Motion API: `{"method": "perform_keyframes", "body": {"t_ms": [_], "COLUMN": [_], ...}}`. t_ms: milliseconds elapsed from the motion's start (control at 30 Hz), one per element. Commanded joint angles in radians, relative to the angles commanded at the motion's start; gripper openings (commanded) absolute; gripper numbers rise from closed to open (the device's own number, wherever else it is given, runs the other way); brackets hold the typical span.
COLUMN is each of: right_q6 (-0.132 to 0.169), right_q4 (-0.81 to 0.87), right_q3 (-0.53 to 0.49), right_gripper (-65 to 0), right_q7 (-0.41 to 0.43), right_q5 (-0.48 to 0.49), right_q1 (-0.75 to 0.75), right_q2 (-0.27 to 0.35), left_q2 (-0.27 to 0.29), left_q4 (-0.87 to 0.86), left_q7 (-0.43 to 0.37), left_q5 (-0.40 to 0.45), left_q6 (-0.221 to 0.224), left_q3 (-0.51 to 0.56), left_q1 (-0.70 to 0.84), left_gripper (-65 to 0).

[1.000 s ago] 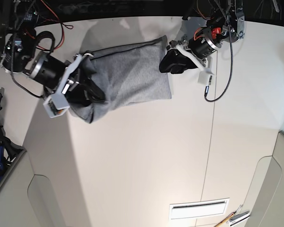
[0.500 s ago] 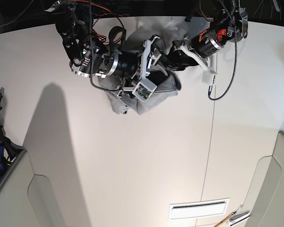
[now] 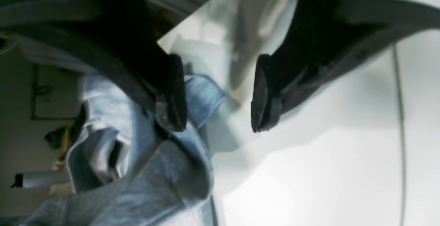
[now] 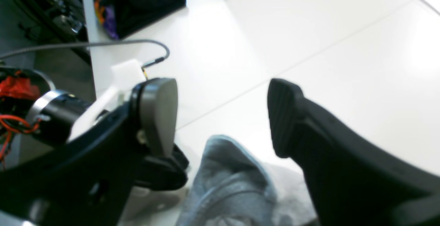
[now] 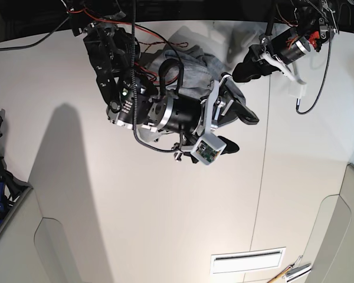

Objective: Fold the T-shirt properly
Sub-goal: 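Lift the folded bundle with both grippers and gather it together, then lower the bundle onto the table with the right gripper, releasing the left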

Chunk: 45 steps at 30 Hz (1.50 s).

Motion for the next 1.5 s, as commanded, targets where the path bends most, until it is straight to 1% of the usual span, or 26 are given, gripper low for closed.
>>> {"method": "perform_keyframes", "body": {"t_ms": [33, 100, 200, 233, 267, 300, 367, 400, 467, 500, 533, 633, 700, 767, 800, 867, 967, 1067, 1100, 1133, 1200, 1333, 1367, 1433, 1500], "right_q6": [0.0, 0.0, 0.0, 0.0, 0.0, 0.0, 0.001, 0.001, 0.004, 0.013, 0.019, 0.019, 0.019, 0.019, 0.019, 0.021, 0.024, 0.028, 0.028, 0.031, 0.031, 0.031, 0.031, 0.031, 0.031], "right_q4": [0.003, 0.02, 0.052, 0.052, 0.052, 0.052, 0.051, 0.051, 0.049, 0.045, 0.038, -0.028, -0.1, -0.171, -0.203, -0.27, -0.341, -0.344, -0.342, -0.34, -0.32, -0.251, -0.236, -0.224, -0.225], "right_q3": [0.014, 0.072, 0.205, 0.254, 0.298, 0.336, 0.386, 0.395, 0.392, 0.384, 0.37, 0.303, 0.251, 0.192, 0.163, 0.103, 0.028, -0.017, -0.02, -0.031, -0.029, 0.003, 0.011, 0.019, 0.019], "right_gripper": [-24.9, -25.2, -25.2, -27.2, -32.4, -39.9, -57.9, -65.0, -65.0, -65.0, -65.0, -65.0, -65.0, -65.0, -65.0, -65.0, -65.0, -65.0, -65.0, -65.0, -65.0, -65.0, -65.0, -65.0, -65.0], "right_q7": [0.0, -0.003, -0.016, -0.023, -0.032, -0.042, -0.075, -0.079, -0.078, -0.078, -0.074, -0.054, -0.005, 0.081, 0.105, 0.106, 0.105, 0.09, 0.083, 0.081, 0.051, -0.018, -0.034, -0.086, -0.139], "right_q5": [-0.02, -0.016, 0.019, 0.04, 0.06, 0.081, 0.124, 0.133, 0.138, 0.138, 0.138, 0.137, 0.137, 0.137, 0.132, 0.117, 0.115, 0.115, 0.119, 0.143, 0.145, 0.147, 0.162, 0.189, 0.19], "right_q1": [0.007, 0.013, 0.013, 0.013, 0.012, 0.009, 0.005, -0.002, -0.03, -0.049, -0.068, -0.092, -0.087, -0.083, -0.074, -0.041, 0.014, 0.051, 0.064, 0.076, 0.082, 0.079, 0.079, 0.08, 0.079], "right_q2": [0.0, 0.004, 0.026, 0.039, 0.055, 0.069, 0.093, 0.104, 0.117, 0.119, 0.119, 0.119, 0.119, 0.114, 0.1, 0.053, -0.032, -0.102, -0.113, -0.113, -0.113, -0.111, -0.111, -0.111, -0.111], "left_q2": [-0.011, -0.037, -0.056, -0.056, -0.056, -0.056, -0.057, -0.057, -0.056, -0.056, -0.056, -0.056, -0.056, -0.056, -0.056, -0.056, -0.056, -0.057, -0.057, -0.057, -0.057, -0.072, -0.073, -0.073, -0.073], "left_q4": [0.0, 0.002, 0.019, 0.032, 0.046, 0.06, 0.076, 0.076, 0.076, 0.076, 0.076, 0.076, 0.076, 0.076, 0.076, 0.076, 0.076, 0.077, 0.077, 0.077, 0.077, 0.077, 0.077, 0.077, 0.077], "left_q7": [0.008, 0.027, 0.048, 0.058, 0.066, 0.07, 0.077, 0.077, 0.077, 0.077, 0.077, 0.077, 0.08, 0.093, 0.098, 0.1, 0.1, 0.107, 0.108, 0.115, 0.127, 0.13, 0.131, 0.137, 0.142], "left_q5": [-0.022, -0.068, -0.126, -0.143, -0.156, -0.166, -0.185, -0.193, -0.2, -0.202, -0.208, -0.225, -0.224, -0.224, -0.225, -0.229, -0.238, -0.269, -0.27, -0.27, -0.27, -0.292, -0.296, -0.307, -0.31], "left_q6": [0.0, 0.0, 0.0, 0.0, 0.0, 0.0, 0.0, 0.0, 0.0, 0.0, 0.0, 0.0, 0.0, 0.0, 0.0, 0.0, 0.0, 0.0, 0.0, 0.0, 0.0, 0.0, 0.0, 0.0, 0.0], "left_q3": [-0.005, -0.022, -0.07, -0.093, -0.116, -0.138, -0.174, -0.184, -0.188, -0.188, -0.188, -0.188, -0.188, -0.188, -0.188, -0.188, -0.188, -0.189, -0.193, -0.198, -0.214, -0.234, -0.234, -0.233, -0.233], "left_q1": [0.002, 0.009, 0.031, 0.035, 0.039, 0.042, 0.044, 0.044, 0.043, 0.043, 0.043, 0.043, 0.043, 0.043, 0.044, 0.043, 0.043, 0.043, 0.043, 0.043, 0.044, 0.043, 0.043, 0.043, 0.043], "left_gripper": [-31.3, -31.3, -31.3, -31.3, -31.3, -31.3, -31.3, -31.3, -31.3, -31.3, -31.3, -31.3, -31.3, -31.3, -31.3, -31.3, -31.3, -31.3, -31.3, -31.3, -31.3, -31.3, -31.3, -31.3, -31.3]}}
